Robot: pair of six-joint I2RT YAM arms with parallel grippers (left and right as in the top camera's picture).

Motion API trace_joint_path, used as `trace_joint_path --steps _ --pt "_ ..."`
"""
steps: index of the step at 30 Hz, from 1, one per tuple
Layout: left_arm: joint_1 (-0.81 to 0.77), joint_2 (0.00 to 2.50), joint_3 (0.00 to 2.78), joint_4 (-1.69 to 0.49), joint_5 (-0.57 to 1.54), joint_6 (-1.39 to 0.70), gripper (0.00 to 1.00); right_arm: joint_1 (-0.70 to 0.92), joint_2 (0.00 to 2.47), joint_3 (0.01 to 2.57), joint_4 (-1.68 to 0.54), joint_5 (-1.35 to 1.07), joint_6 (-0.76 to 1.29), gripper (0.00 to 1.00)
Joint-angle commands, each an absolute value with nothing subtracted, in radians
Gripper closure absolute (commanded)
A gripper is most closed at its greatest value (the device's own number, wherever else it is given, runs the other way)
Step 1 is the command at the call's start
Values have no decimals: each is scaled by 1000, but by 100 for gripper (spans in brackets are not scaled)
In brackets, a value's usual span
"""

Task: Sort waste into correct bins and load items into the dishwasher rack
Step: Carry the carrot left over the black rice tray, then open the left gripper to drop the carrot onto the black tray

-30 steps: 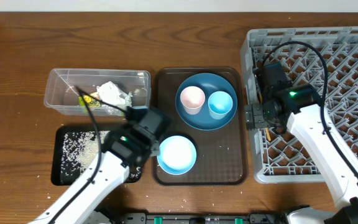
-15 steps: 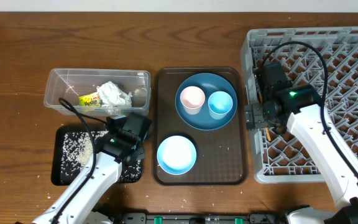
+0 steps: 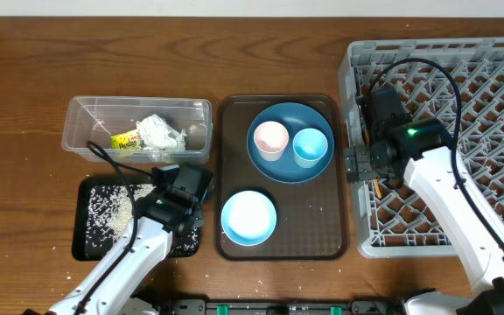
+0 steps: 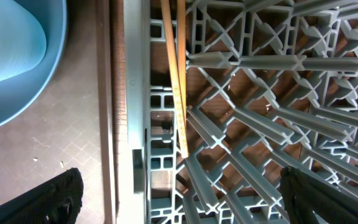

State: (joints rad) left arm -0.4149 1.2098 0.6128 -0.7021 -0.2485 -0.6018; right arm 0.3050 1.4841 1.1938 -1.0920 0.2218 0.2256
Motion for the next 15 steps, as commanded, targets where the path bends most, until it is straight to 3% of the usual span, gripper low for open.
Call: trace_joint_path --steps 1,3,5,15 --pt "-411 1208 611 -716 -220 -596 88 293 1472 1191 -1092 235 228 1" --pt "-411 1208 611 -718 -218 -595 84 293 1472 1191 -1093 235 228 1" --pt "-411 1209 611 -718 -218 -596 73 293 1472 1191 -1092 235 227 1" --pt "-411 1204 635 -741 -218 -574 70 293 1472 1191 -1092 235 228 1"
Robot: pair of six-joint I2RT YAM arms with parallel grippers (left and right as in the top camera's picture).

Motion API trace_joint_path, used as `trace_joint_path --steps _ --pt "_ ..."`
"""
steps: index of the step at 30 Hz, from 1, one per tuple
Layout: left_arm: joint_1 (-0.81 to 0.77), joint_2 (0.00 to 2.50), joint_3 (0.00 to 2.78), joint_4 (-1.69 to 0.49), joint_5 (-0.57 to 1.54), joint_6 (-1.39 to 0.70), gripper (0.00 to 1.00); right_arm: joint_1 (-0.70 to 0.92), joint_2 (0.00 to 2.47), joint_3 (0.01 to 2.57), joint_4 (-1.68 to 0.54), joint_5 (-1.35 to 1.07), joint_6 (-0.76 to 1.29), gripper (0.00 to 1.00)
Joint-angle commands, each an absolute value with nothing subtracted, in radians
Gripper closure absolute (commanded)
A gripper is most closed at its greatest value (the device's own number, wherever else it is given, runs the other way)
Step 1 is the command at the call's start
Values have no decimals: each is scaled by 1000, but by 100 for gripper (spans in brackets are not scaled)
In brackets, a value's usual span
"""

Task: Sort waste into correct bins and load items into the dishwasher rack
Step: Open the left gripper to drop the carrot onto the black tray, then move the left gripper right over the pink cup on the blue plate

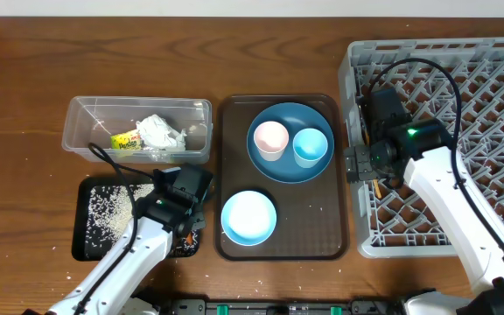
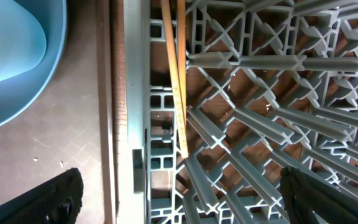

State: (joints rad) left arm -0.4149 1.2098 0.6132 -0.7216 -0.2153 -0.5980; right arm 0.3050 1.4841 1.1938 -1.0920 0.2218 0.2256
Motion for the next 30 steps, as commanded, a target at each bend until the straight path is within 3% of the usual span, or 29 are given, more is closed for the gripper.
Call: trace_joint_path --steps 1,6,15,30 --pt "-411 1200 649 -755 -218 -572 70 293 1472 1191 -1092 235 228 1" --pt "-411 1146 754 -850 -159 -572 70 293 1472 1191 -1093 235 228 1" --pt "-412 1020 812 -790 243 -563 70 293 1472 1191 -1093 235 228 1" --pt "-495 1038 802 -714 174 -577 70 293 1472 1191 -1092 235 227 1"
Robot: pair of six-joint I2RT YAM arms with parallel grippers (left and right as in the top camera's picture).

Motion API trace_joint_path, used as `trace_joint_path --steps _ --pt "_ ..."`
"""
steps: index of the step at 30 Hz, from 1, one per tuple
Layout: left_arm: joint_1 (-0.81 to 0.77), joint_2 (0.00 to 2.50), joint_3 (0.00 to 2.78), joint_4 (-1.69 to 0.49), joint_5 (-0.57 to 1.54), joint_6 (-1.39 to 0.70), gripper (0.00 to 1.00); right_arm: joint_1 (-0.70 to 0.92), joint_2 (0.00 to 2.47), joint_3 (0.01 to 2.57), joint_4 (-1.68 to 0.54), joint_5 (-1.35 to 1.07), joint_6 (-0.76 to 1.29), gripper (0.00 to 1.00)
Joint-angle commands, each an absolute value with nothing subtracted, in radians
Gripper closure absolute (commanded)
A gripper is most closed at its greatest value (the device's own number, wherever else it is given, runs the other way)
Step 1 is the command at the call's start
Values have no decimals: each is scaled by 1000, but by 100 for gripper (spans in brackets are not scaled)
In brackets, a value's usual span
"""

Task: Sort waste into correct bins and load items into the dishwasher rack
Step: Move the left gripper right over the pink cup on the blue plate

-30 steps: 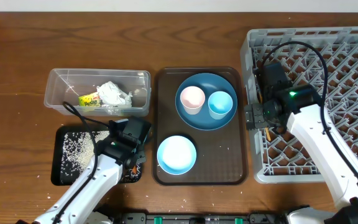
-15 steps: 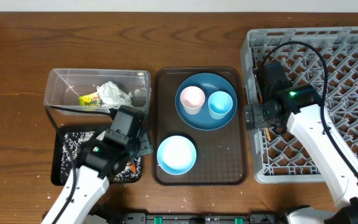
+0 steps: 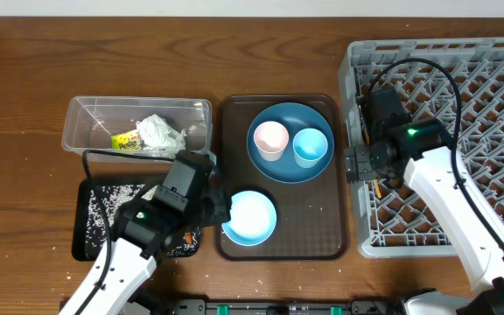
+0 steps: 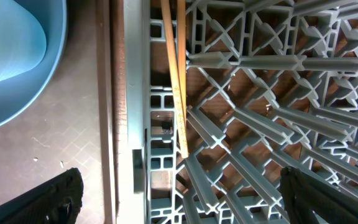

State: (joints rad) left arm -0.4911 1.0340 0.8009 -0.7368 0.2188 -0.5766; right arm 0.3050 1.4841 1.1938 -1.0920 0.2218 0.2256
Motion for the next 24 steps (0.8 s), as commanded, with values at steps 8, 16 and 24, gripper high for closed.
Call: trace_joint_path --steps 8,16,24 --pt "-495 1059 802 -595 -28 -547 67 293 1472 1191 -1092 235 228 1" --pt "-495 1152 802 -580 -95 -471 53 293 1472 1191 -1092 235 228 1" --pt "-494 1185 803 -537 -120 -464 58 293 1472 1191 -1076 167 235 1"
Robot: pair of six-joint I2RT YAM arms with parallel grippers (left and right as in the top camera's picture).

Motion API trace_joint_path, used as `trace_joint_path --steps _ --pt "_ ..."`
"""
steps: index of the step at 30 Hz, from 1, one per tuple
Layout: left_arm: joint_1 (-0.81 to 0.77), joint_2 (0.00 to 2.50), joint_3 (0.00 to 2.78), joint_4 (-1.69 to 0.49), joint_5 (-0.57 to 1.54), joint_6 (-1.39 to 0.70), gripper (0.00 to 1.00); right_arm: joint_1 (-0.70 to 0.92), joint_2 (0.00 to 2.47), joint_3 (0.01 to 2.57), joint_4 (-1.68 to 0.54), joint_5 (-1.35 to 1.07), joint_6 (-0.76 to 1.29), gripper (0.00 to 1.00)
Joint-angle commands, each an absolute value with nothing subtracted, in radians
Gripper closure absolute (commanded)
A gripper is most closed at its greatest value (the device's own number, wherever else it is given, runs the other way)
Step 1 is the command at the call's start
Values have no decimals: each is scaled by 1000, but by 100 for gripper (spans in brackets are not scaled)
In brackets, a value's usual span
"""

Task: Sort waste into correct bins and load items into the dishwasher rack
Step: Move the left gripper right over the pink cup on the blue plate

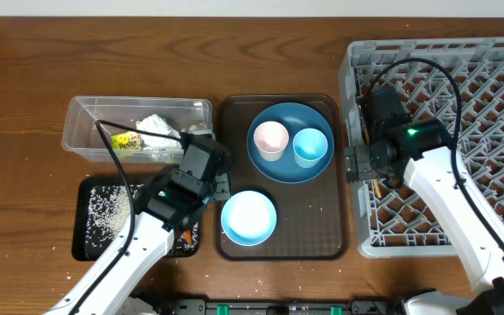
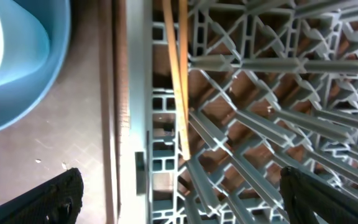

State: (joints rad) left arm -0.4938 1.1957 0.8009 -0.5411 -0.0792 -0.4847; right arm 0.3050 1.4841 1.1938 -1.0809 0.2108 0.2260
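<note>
A brown tray (image 1: 322,236) holds a blue plate (image 1: 280,168) carrying a pink cup (image 1: 269,138) and a blue cup (image 1: 311,145), and a small blue bowl (image 1: 248,217) nearer the front. My left gripper (image 1: 220,181) hovers at the tray's left edge, between the bowl and the clear bin (image 1: 86,118); its jaws are hidden under the wrist. My right gripper (image 2: 179,199) stands open over the left wall of the grey dishwasher rack (image 1: 462,87). Wooden chopsticks (image 2: 178,74) lie in the rack just ahead of it.
The clear bin contains crumpled paper (image 1: 160,129) and a yellow wrapper (image 1: 126,141). A black tray (image 1: 103,214) strewn with white crumbs sits in front of it, partly under my left arm. The rack fills the right side of the table.
My left gripper has moved from the small bowl's left rim back toward the clear bin's near right corner. The right gripper stays open over the rack wall, its view barely shifted.
My left gripper was over the black tray's right edge at the two oldest moments. Then it was at the small bowl's left rim, and now sits farther back beside the bin. My right gripper stayed open over the rack's edge, chopsticks lying in the rack throughout.
</note>
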Motion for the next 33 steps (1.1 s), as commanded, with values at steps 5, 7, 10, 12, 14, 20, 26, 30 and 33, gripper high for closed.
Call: trace_joint_path --steps 5,7,10,12,14,20,26,30,33 --pt "-494 1117 803 -569 -163 -464 72 293 1472 1191 -1101 -22 234 1" --pt "-494 1081 803 -590 -183 -463 76 293 1472 1190 -1103 -38 234 1" --pt "-494 1030 802 -628 -250 -464 77 293 1470 1191 -1112 -39 234 9" --pt "-494 1017 802 -644 -288 -464 70 293 1470 1192 -1111 -54 234 21" --pt "-494 1019 802 -648 -314 -464 63 294 1470 1194 -1107 -107 234 29" --pt "-494 1048 802 -646 -316 -494 62 302 1470 1195 -1045 -284 235 55" --pt "-494 1058 802 -641 -316 -495 61 372 1471 1195 -952 -287 250 65" --pt "-494 1058 802 -636 -316 -495 61 433 1472 1195 -886 -240 250 66" --pt "-494 1058 802 -635 -316 -495 61 481 1473 1195 -859 -184 250 64"
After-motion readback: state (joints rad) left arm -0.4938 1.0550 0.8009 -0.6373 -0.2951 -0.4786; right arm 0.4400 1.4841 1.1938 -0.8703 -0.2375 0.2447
